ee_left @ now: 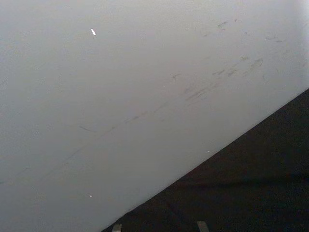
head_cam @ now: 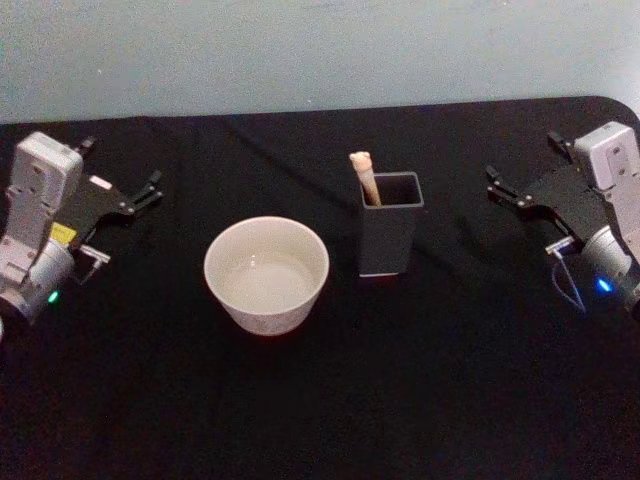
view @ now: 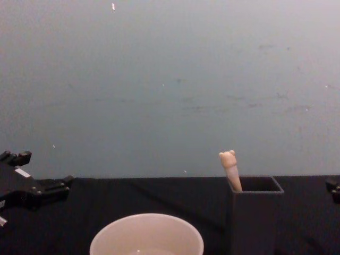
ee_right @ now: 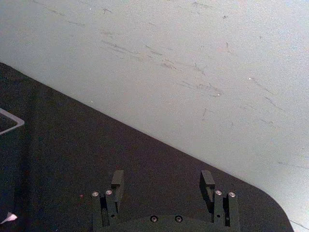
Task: Pick up the stirring spoon with one hand, stir inside the cup, then place it back in its original position.
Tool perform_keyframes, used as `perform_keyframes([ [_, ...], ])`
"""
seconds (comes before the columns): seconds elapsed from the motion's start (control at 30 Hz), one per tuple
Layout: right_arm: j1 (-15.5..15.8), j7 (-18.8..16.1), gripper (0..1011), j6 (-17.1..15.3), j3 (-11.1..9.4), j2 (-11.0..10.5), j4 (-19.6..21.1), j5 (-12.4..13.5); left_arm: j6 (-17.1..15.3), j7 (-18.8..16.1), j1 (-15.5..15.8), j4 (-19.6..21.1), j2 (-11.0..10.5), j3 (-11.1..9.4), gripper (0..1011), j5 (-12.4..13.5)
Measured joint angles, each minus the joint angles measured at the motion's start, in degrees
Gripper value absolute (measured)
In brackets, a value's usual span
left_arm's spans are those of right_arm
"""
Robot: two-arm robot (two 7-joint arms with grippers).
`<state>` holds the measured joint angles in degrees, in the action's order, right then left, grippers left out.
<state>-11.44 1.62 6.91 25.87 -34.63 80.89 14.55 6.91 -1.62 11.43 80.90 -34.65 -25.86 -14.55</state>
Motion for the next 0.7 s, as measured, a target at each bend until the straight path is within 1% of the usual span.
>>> perform_keyframes([
  [0.7, 0.0, 0.0, 1000, 0.0, 0.0, 0.0, 0.0, 0.0, 0.0, 0.0, 0.0, 0.0, 0.0, 0.0, 1001, 0.0],
])
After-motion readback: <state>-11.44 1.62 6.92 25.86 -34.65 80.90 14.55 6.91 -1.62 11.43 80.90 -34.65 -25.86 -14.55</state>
